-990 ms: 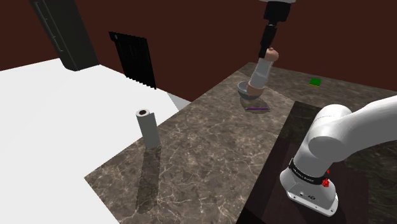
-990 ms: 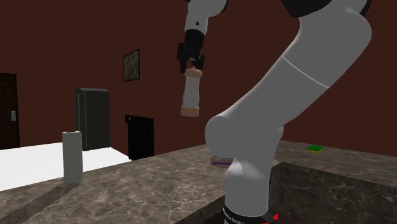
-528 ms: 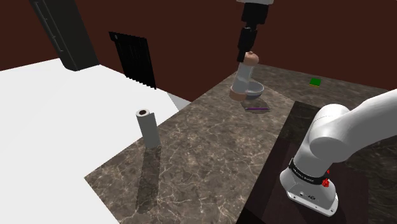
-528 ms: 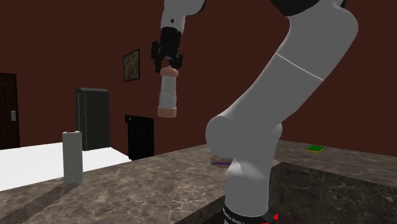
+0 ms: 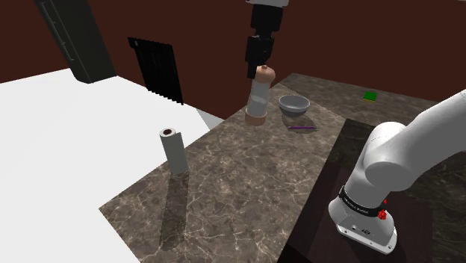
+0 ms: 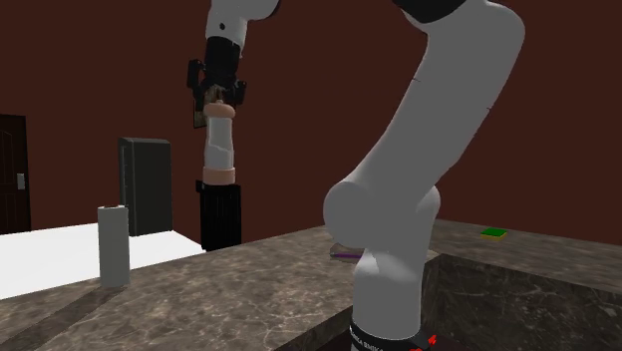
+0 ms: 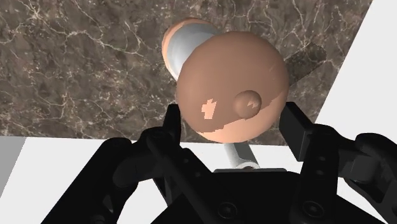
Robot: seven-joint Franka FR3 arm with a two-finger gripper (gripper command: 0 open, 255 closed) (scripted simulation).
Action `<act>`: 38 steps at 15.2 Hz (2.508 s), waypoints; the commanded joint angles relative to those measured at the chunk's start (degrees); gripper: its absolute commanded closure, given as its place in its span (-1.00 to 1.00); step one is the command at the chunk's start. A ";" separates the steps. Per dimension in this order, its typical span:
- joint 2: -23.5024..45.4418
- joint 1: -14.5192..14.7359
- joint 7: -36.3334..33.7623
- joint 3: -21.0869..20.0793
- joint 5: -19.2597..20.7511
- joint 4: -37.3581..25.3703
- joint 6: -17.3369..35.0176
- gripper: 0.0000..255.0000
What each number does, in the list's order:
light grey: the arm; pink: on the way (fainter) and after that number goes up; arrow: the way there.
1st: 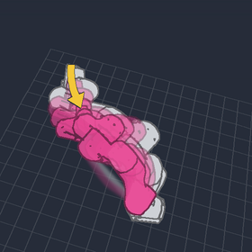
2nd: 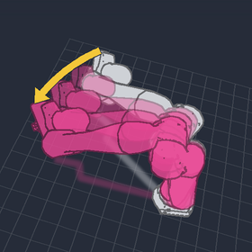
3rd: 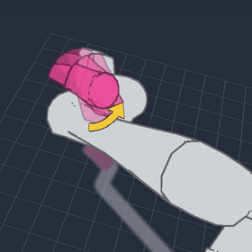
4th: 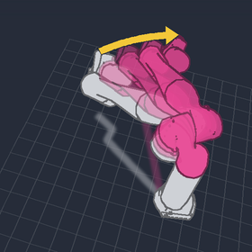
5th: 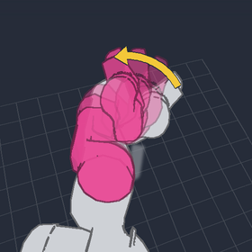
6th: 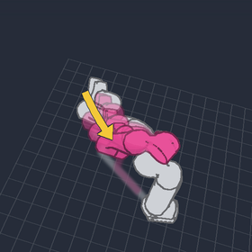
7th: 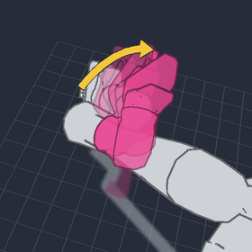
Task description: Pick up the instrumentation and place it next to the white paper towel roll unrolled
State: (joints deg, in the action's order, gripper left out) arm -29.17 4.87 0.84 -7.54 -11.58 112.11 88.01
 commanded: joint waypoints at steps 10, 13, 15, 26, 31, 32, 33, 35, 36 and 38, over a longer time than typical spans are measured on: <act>17.85 2.81 -14.16 -11.25 1.46 -16.47 3.59 1.00; 24.07 4.04 -18.37 -14.10 3.72 -22.89 3.61 1.00; 28.64 5.23 -21.27 -15.85 5.76 -27.82 3.22 1.00; 58.05 19.96 -33.01 -19.12 20.58 -66.35 -7.18 1.00; 53.39 16.77 -32.64 -19.59 18.47 -54.54 -0.05 1.00; 52.75 16.35 -32.55 -19.63 18.17 -52.72 1.14 1.00; 52.16 15.96 -32.46 -19.65 17.89 -51.01 2.27 1.00; 51.14 15.29 -32.27 -19.69 17.41 -47.85 4.43 1.00; 50.69 15.00 -32.19 -19.70 17.20 -46.39 5.46 1.00; 49.91 14.49 -32.01 -19.70 16.82 -43.65 7.45 1.00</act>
State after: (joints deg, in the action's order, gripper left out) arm 21.36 19.77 -31.34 -27.24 5.54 66.63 94.18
